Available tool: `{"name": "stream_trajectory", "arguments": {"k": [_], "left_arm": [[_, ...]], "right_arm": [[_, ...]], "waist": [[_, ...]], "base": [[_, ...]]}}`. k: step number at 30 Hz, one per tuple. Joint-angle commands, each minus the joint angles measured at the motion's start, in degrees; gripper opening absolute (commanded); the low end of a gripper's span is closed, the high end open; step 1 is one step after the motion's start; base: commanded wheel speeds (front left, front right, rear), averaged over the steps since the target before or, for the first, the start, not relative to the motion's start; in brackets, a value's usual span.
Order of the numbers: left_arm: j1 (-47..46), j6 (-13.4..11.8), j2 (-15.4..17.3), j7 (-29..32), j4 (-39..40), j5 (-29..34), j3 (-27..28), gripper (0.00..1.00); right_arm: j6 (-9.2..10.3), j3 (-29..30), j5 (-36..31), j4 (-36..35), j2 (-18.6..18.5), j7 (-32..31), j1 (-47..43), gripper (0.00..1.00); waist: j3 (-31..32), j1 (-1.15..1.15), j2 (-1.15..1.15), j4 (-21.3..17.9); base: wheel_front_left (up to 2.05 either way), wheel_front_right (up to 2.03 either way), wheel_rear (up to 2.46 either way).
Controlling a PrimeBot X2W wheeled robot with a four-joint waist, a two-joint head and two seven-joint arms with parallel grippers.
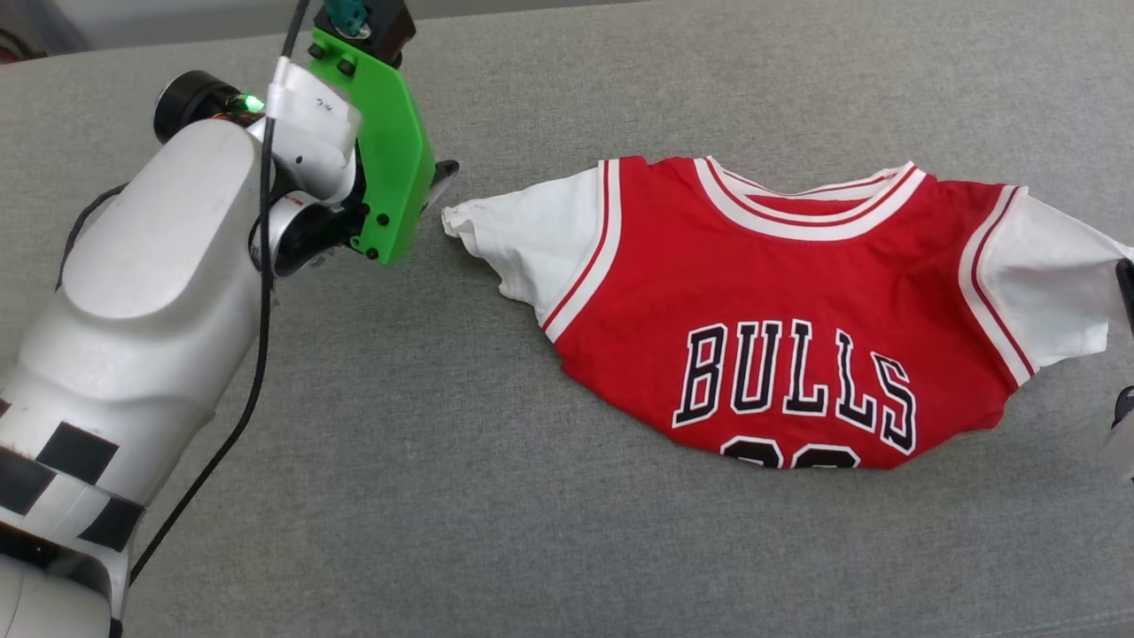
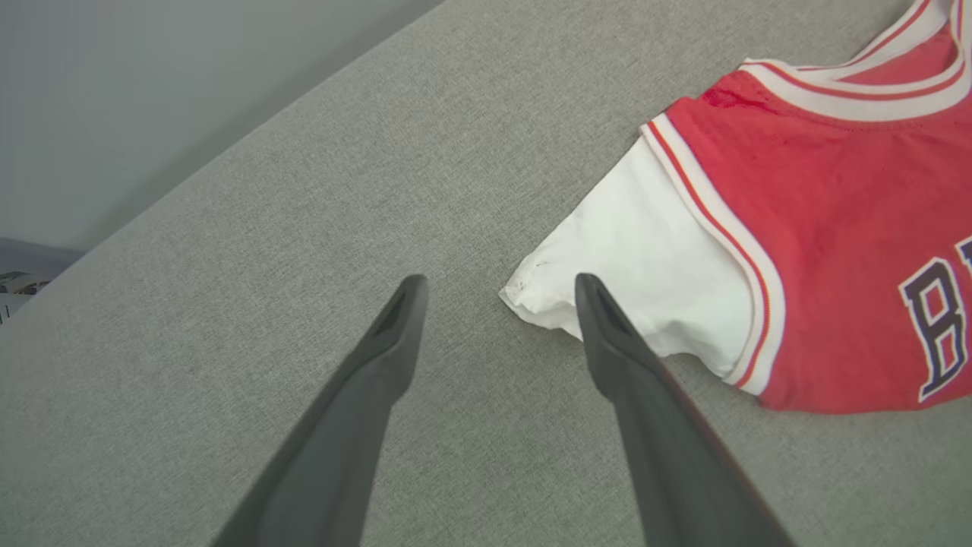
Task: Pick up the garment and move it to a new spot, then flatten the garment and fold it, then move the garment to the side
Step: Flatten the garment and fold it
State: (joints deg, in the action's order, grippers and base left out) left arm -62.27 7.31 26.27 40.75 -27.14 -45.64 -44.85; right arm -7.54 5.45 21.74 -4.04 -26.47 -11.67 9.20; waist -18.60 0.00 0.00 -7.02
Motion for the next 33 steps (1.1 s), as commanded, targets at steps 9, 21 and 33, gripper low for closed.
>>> {"name": "stream_trajectory", "arguments": {"k": [9, 21, 33], "left_arm": [[-5.7, 0.2, -1.3, 3.5, -8.2, -2.9, -10.4, 1.00], [-7.5, 0.2, -0.8, 4.5, -12.2, -7.0, -24.0, 1.00], [-8.8, 0.2, 1.1, -6.5, -9.6, -9.0, -27.7, 0.00]], "right_arm": [[0.05, -2.0, -0.4, -1.8, 1.7, -0.5, 0.8, 0.00], [0.05, -4.2, 0.1, 0.9, 2.0, 1.6, 3.6, 0.00], [0.05, -2.4, 0.2, 2.2, 0.8, 1.9, 3.1, 0.00]], "waist": [[-5.3, 0.00, 0.00, -3.8], [-8.2, 0.00, 0.00, -4.3], [-3.9, 0.00, 0.00, -1.8]], "base": [[0.00, 0.00, 0.00], [0.00, 0.00, 0.00], [0.00, 0.00, 0.00]]}}
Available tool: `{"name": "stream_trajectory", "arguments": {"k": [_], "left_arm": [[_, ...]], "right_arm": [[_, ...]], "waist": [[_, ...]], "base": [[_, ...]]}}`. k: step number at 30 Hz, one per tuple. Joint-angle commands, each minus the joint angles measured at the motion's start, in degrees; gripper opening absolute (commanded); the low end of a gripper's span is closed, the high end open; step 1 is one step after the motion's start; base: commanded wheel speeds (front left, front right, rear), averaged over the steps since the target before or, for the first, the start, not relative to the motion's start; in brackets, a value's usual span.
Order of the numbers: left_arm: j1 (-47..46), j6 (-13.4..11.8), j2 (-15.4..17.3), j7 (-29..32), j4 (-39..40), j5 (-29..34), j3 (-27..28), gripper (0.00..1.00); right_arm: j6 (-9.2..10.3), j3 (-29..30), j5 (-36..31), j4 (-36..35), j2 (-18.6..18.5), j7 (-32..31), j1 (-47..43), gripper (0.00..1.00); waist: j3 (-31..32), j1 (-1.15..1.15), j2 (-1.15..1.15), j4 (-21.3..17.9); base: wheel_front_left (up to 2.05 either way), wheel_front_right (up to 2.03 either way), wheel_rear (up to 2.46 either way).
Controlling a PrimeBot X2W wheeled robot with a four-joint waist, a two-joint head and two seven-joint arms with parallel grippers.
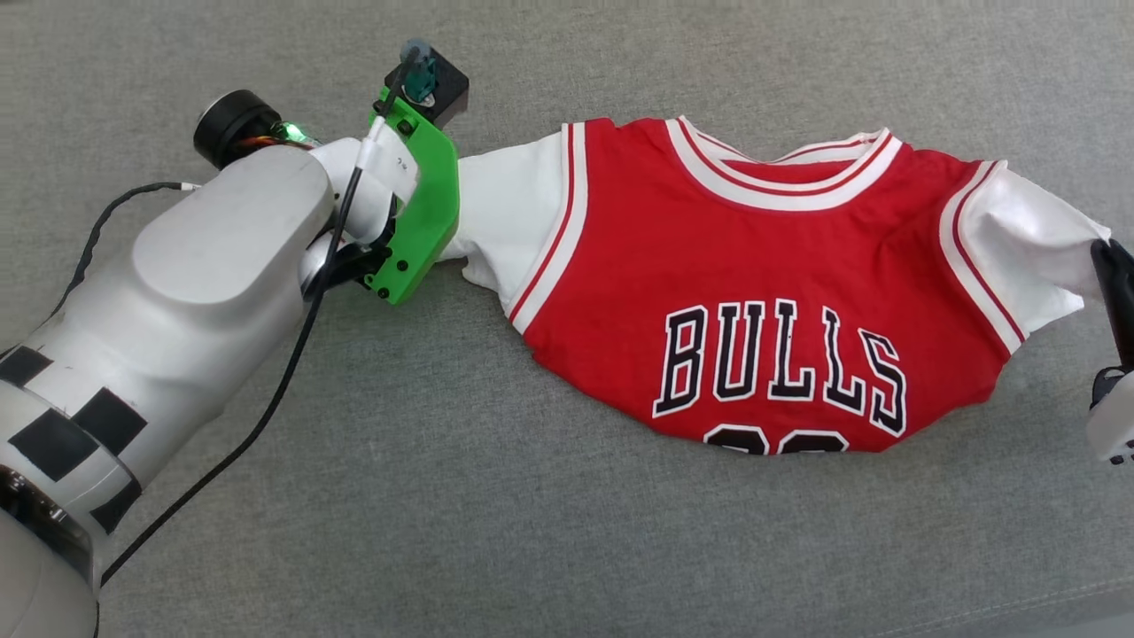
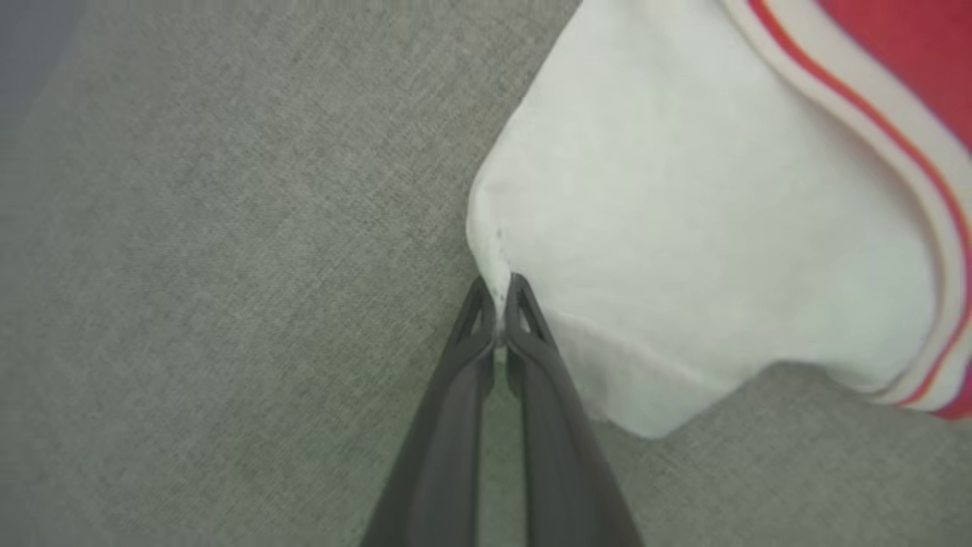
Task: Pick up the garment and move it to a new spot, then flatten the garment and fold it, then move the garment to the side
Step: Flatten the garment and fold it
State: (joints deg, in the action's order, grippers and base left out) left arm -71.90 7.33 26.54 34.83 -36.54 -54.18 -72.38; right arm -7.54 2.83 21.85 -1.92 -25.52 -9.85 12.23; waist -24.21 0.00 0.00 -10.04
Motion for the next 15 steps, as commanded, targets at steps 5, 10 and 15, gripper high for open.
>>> {"name": "stream_trajectory", "arguments": {"k": [5, 10, 15], "left_arm": [[0.1, 0.2, 2.1, -9.3, 2.8, -0.1, -0.4, 0.00], [-0.9, 0.2, 3.9, -17.5, 5.8, 0.6, -0.4, 0.00], [-2.0, -0.4, 6.0, -24.7, 8.0, 3.0, 0.7, 0.00]], "right_arm": [[0.05, 1.7, -0.3, -0.5, -1.2, -0.8, -0.9, 0.00], [0.05, 3.5, -0.7, -1.9, -2.8, -2.2, -0.7, 0.00], [0.05, 4.3, -0.2, -2.9, -4.5, -3.7, 0.9, 0.00]], "waist": [[5.4, 0.00, 0.00, 3.4], [8.8, 0.00, 0.00, 5.5], [12.0, 0.00, 0.00, 7.3]], "base": [[0.00, 0.00, 0.00], [0.00, 0.00, 0.00], [0.00, 0.00, 0.00]]}}
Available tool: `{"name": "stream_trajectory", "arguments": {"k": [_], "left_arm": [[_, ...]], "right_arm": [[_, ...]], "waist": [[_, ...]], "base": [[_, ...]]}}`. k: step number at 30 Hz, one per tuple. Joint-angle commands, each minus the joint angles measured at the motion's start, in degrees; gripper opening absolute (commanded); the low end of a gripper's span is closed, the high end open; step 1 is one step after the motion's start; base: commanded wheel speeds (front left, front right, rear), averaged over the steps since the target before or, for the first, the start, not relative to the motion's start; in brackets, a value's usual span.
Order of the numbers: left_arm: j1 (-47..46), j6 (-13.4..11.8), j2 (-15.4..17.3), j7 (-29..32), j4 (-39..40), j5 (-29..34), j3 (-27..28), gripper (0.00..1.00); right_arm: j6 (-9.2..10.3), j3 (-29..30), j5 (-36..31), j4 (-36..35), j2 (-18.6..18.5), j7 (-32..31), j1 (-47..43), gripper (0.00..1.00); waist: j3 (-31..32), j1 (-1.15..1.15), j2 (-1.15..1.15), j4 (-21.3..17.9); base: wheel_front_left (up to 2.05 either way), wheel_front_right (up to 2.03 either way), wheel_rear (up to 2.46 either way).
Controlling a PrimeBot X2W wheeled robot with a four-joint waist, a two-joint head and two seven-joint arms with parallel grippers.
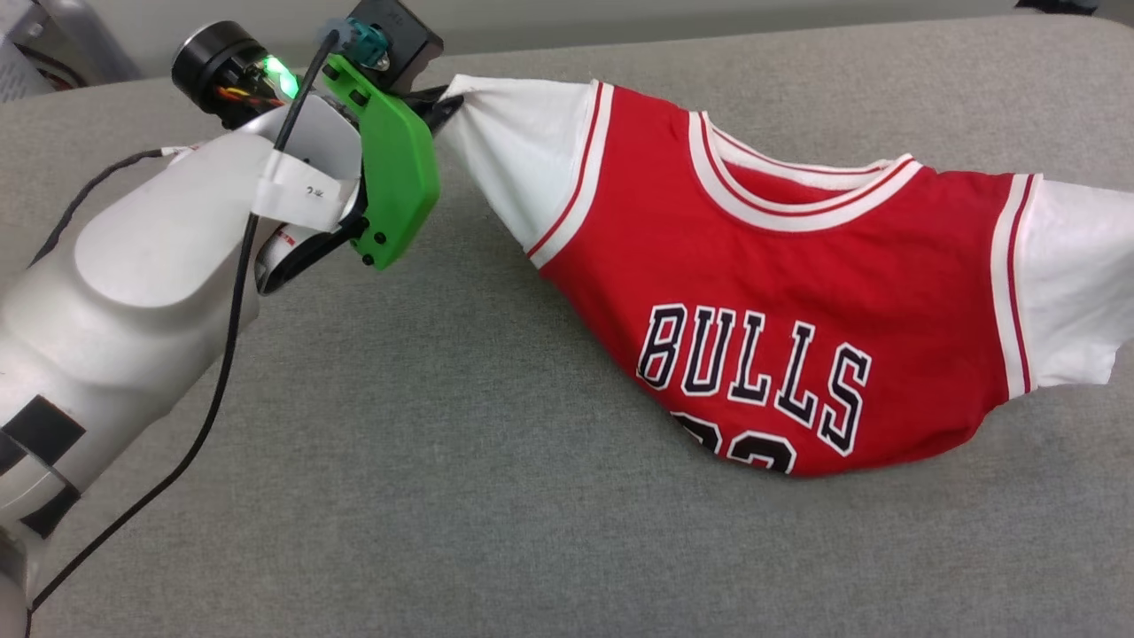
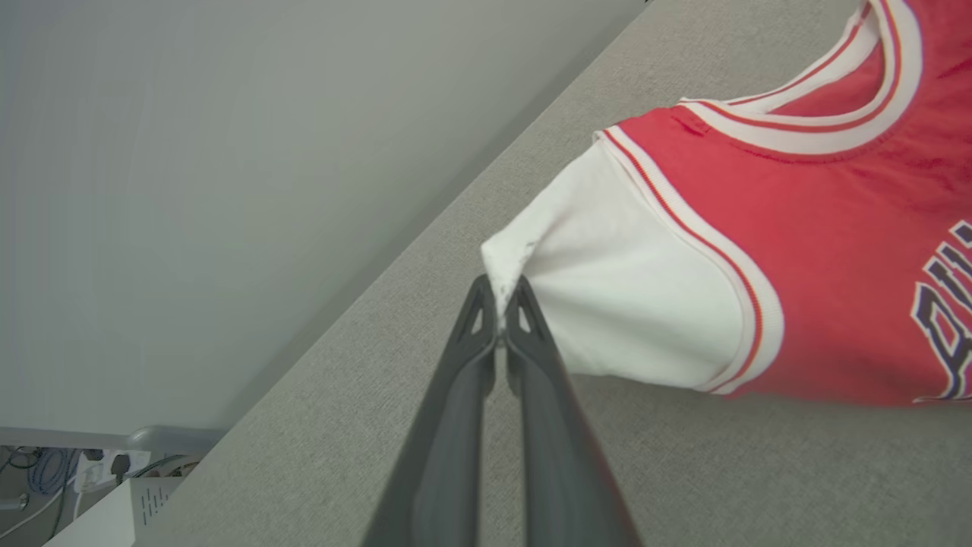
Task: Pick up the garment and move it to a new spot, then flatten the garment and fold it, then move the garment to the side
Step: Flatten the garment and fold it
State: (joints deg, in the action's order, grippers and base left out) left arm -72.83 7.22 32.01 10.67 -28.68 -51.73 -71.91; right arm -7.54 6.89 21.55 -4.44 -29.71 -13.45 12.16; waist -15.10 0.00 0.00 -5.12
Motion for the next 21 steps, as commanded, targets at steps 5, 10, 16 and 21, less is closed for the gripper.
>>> {"name": "stream_trajectory", "arguments": {"k": [5, 10, 16, 21], "left_arm": [[-2.0, -2.3, 2.7, -4.8, 3.9, 2.0, 1.9, 0.00], [-4.2, -4.8, 5.6, -6.7, 9.1, 2.8, 4.4, 0.00], [-7.8, -7.6, 7.8, -8.0, 13.1, 3.2, 7.8, 0.00], [-10.7, -8.6, 8.2, -8.8, 13.1, 2.9, 10.1, 0.00]], "right_arm": [[0.05, 0.3, 0.8, -0.2, -2.4, -0.8, 3.7, 0.00], [0.05, 0.2, 1.4, -0.4, -5.3, -1.3, 8.1, 0.00], [0.05, -1.4, 4.5, 2.8, -10.3, 0.0, 16.0, 0.00], [0.05, -4.2, 6.6, 5.1, -12.0, 0.1, 23.3, 0.00]], "waist": [[5.7, 0.00, 0.00, 3.8], [7.7, 0.00, 0.00, 5.2], [8.5, 0.00, 0.00, 6.6], [8.4, 0.00, 0.00, 7.3]], "base": [[0.00, 0.00, 0.00], [0.00, 0.00, 0.00], [0.00, 0.00, 0.00], [0.00, 0.00, 0.00]]}}
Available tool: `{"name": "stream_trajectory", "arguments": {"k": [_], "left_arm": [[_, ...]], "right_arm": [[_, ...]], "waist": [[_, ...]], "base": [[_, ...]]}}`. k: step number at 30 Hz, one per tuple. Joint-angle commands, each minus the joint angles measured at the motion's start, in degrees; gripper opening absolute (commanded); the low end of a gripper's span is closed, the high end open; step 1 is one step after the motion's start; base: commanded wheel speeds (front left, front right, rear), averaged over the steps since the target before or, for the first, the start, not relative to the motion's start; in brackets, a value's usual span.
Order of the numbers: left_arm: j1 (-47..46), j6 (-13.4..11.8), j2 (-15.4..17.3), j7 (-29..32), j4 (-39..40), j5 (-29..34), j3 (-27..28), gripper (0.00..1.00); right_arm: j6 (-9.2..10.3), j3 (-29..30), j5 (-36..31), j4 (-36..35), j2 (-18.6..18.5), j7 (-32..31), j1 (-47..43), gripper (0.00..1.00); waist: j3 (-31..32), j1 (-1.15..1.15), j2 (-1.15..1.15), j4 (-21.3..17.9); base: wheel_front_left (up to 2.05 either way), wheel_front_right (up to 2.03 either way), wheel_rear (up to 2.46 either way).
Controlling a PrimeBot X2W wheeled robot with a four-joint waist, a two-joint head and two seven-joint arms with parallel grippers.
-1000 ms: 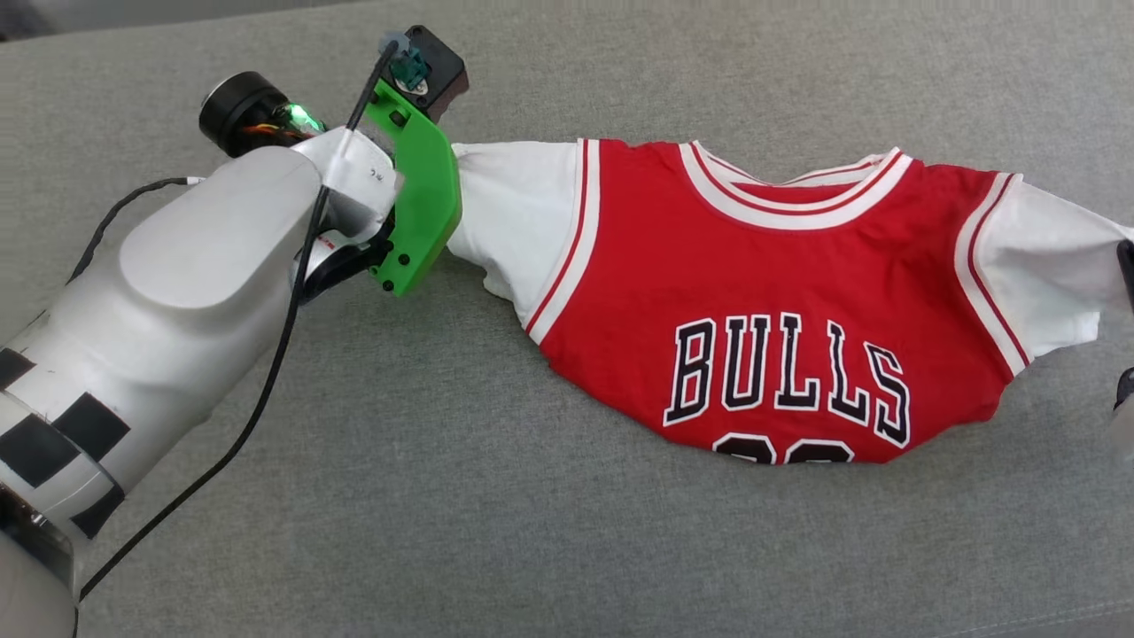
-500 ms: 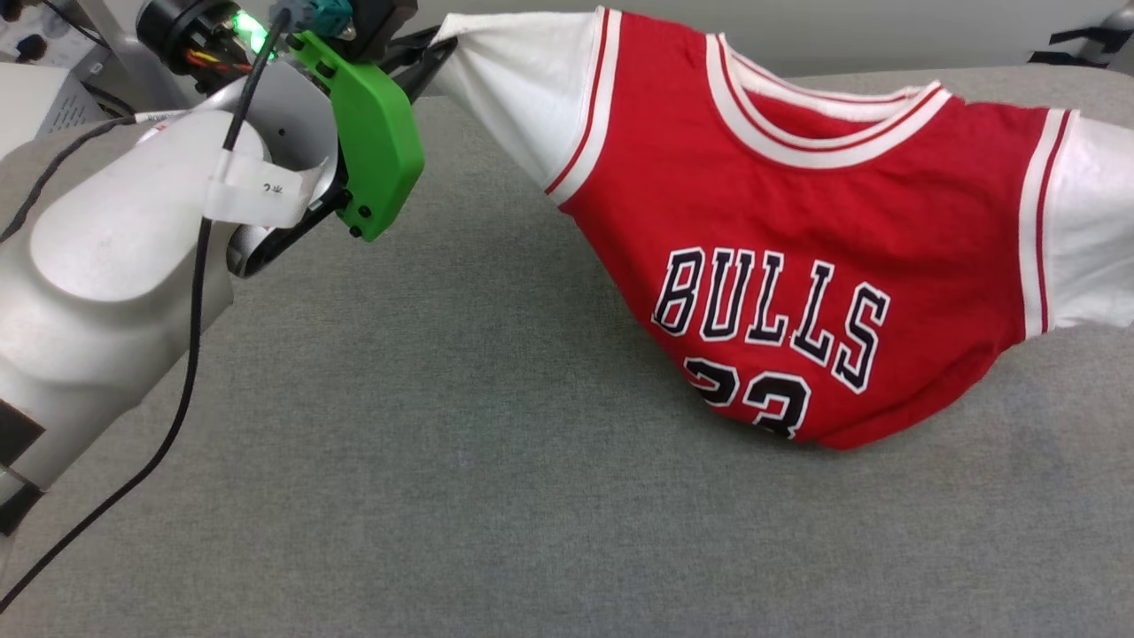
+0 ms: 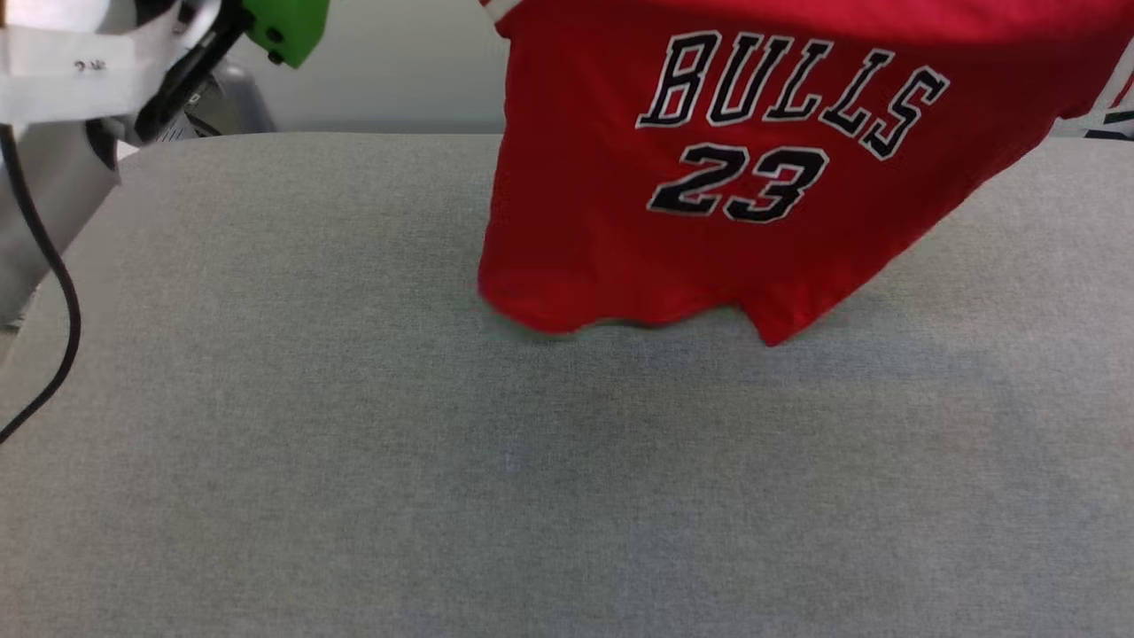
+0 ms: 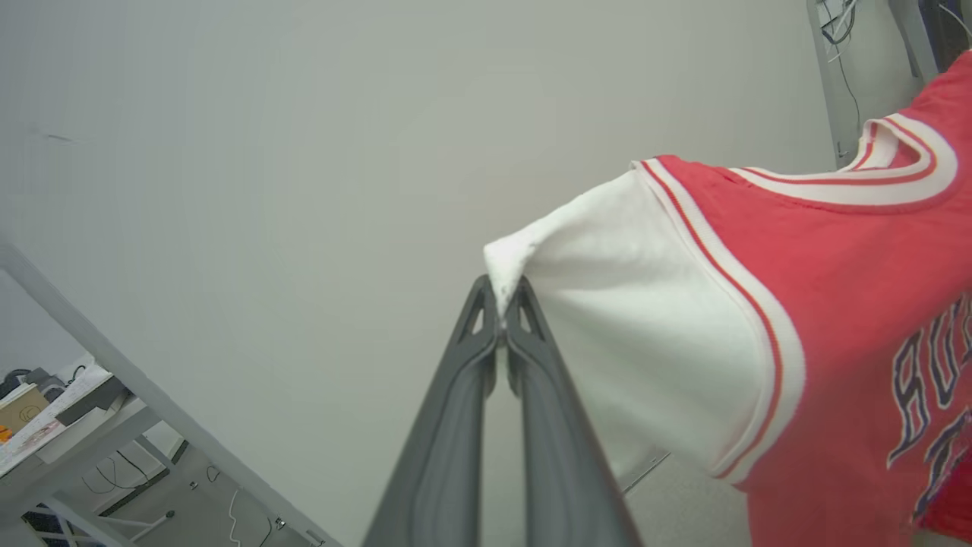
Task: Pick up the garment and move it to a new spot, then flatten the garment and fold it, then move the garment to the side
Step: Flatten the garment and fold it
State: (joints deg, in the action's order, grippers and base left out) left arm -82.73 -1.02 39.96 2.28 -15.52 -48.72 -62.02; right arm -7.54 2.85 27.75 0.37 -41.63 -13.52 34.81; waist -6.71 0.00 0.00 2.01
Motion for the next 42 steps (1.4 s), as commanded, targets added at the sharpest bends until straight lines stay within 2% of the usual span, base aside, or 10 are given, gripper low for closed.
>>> {"name": "stream_trajectory", "arguments": {"k": [1, 8, 15, 28, 35, 42], "left_arm": [[-1.5, -0.5, 0.1, -0.6, -0.3, -0.2, 0.7, 0.00], [-5.7, 0.6, -1.8, -1.0, -4.2, -0.4, 2.0, 0.00], [-11.9, 1.7, -4.9, -2.3, -11.4, -0.4, 4.1, 0.00], [-26.9, 3.0, -11.5, -9.1, -27.3, 4.2, 5.8, 0.00], [-29.4, 3.9, -13.6, -12.7, -32.8, 4.3, 6.4, 0.00], [-24.9, 5.7, -13.8, -15.2, -35.1, 3.2, 6.1, 0.00]], "right_arm": [[0.05, -0.9, 0.7, 0.8, -0.4, 0.1, 2.4, 0.00], [0.05, -7.0, 1.3, 6.2, -0.7, -0.6, 14.1, 0.00], [0.05, -12.9, 0.3, 14.5, 0.4, -0.4, 30.1, 0.00], [0.05, -21.0, -5.6, 32.1, 3.4, 6.4, 59.1, 0.00], [0.05, -24.6, -6.3, 39.6, 5.8, 11.5, 66.3, 0.00], [0.05, -31.4, -4.4, 42.7, 6.5, 17.2, 63.5, 0.00]], "waist": [[-0.2, 0.00, 0.00, 0.3], [-3.3, 0.00, 0.00, 0.8], [-10.1, 0.00, 0.00, 0.4], [-21.6, 0.00, 0.00, -1.0], [-23.9, 0.00, 0.00, -1.6], [-23.8, 0.00, 0.00, -1.7]], "base": [[0.00, 0.00, 0.00], [0.00, 0.00, 0.00], [0.00, 0.00, 0.00], [0.00, 0.00, 0.00], [0.00, 0.00, 0.00], [0.00, 0.00, 0.00]]}}
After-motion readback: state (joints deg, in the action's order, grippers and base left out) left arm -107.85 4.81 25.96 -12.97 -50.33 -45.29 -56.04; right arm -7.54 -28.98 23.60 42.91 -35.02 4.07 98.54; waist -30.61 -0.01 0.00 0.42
